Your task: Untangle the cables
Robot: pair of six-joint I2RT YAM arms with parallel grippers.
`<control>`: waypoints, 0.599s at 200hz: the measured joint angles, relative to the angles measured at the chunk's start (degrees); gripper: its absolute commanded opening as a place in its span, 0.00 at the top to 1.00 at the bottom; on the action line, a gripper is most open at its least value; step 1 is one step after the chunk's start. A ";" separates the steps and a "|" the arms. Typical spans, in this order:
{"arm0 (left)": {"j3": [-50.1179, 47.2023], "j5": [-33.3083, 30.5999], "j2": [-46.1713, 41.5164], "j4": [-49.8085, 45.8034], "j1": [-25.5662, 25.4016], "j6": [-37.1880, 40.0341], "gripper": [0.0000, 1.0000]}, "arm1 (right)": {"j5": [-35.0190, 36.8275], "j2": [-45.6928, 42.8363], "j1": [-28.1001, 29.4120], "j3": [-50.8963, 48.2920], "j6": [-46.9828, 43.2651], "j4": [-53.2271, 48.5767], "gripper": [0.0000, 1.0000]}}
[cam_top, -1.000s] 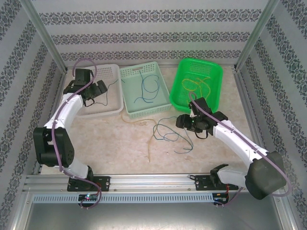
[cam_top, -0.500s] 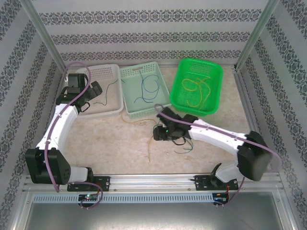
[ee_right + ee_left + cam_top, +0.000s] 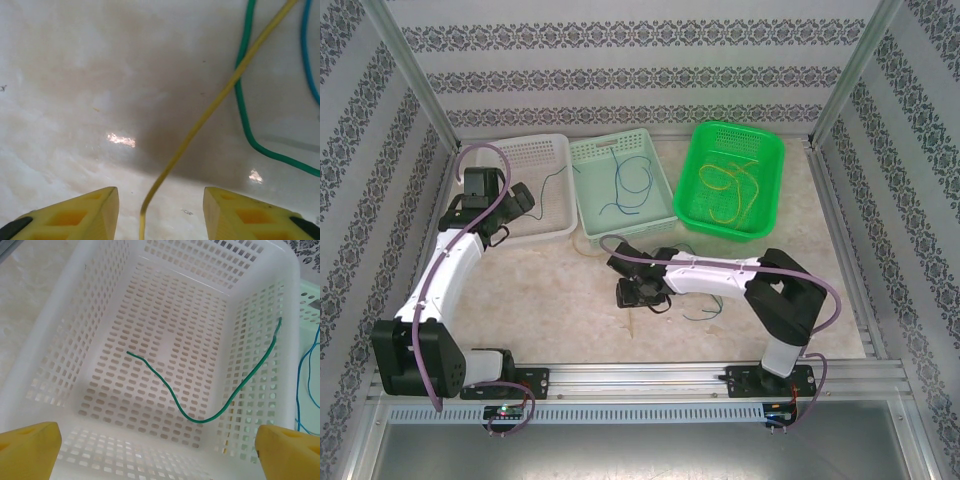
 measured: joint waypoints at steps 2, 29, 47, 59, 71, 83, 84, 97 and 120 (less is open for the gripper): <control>-0.04 0.04 0.02 0.04 0.00 -0.07 0.00 | 0.00 0.24 -0.02 0.11 0.00 0.00 0.55; -0.28 0.63 0.15 0.15 0.00 -0.09 0.00 | 0.00 3.28 0.00 0.76 0.09 0.33 0.69; -0.28 0.61 0.15 0.17 0.00 -0.09 0.00 | 0.59 3.58 0.11 1.09 0.52 -0.33 0.82; -0.31 0.59 0.13 0.20 0.00 -0.09 0.00 | 1.31 3.78 0.33 1.22 0.70 -0.83 0.94; -0.35 0.59 0.07 0.24 0.00 -0.09 0.00 | 1.70 3.76 0.33 1.22 0.44 -1.22 1.00; -0.63 0.59 -0.04 0.39 0.00 -0.09 0.00 | 1.92 3.52 0.46 1.22 -0.28 -1.25 1.00; -0.66 0.59 -0.04 0.39 0.00 -0.09 0.00 | 1.92 3.50 0.48 1.22 -0.35 -1.25 1.00; -0.90 0.61 -0.09 0.39 0.00 -0.09 0.00 | 1.97 2.78 0.74 1.20 -1.20 -1.31 1.00; -1.05 0.59 -0.09 0.39 0.00 -0.11 0.00 | 1.88 -2.25 1.09 1.16 -3.76 -2.14 1.00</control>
